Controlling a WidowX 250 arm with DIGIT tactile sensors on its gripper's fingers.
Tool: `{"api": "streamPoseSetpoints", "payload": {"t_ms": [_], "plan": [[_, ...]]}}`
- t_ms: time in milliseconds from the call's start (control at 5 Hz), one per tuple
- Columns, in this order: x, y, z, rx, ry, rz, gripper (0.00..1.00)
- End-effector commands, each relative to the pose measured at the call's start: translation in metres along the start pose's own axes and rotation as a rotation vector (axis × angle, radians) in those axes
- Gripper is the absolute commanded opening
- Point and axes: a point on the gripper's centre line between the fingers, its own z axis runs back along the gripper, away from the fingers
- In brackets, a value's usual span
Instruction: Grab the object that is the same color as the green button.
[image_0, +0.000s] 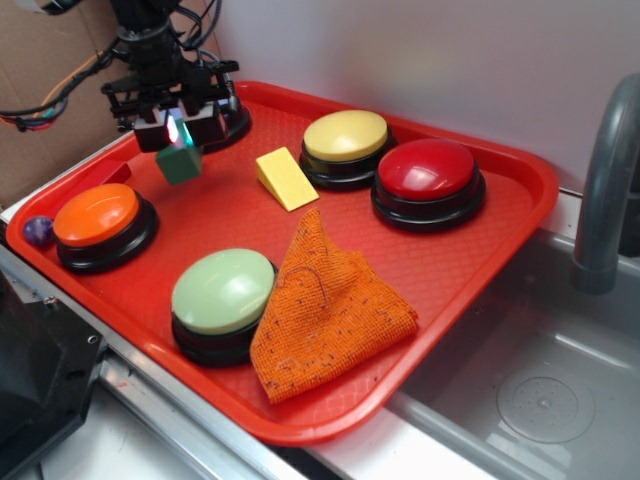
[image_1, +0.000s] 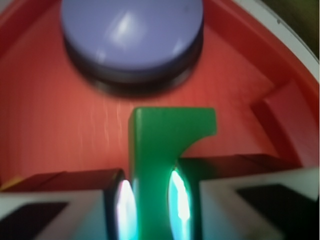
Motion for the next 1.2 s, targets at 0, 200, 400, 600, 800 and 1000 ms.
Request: {"api": "streamPoseSetpoints", "payload": {"t_ms": [0, 200, 400, 600, 800, 1000], "plan": [[-0.007, -0.002, 0.065, -0.114, 0.029, -0.287, 0.00], [-0.026, -0.012, 0.084, -0.107, 0.027, -0.406, 0.00], [-0.053, -0.026, 0.102, -0.125, 0.018, -0.517, 0.00], [-0.074, -0.040, 0.104, -0.170, 0.030, -0.658, 0.00], [-0.091, -0.051, 0.100, -0.147, 0.036, -0.758, 0.00], [-0.098, -0.053, 0.099, -0.164, 0.035, -0.764, 0.00]]}}
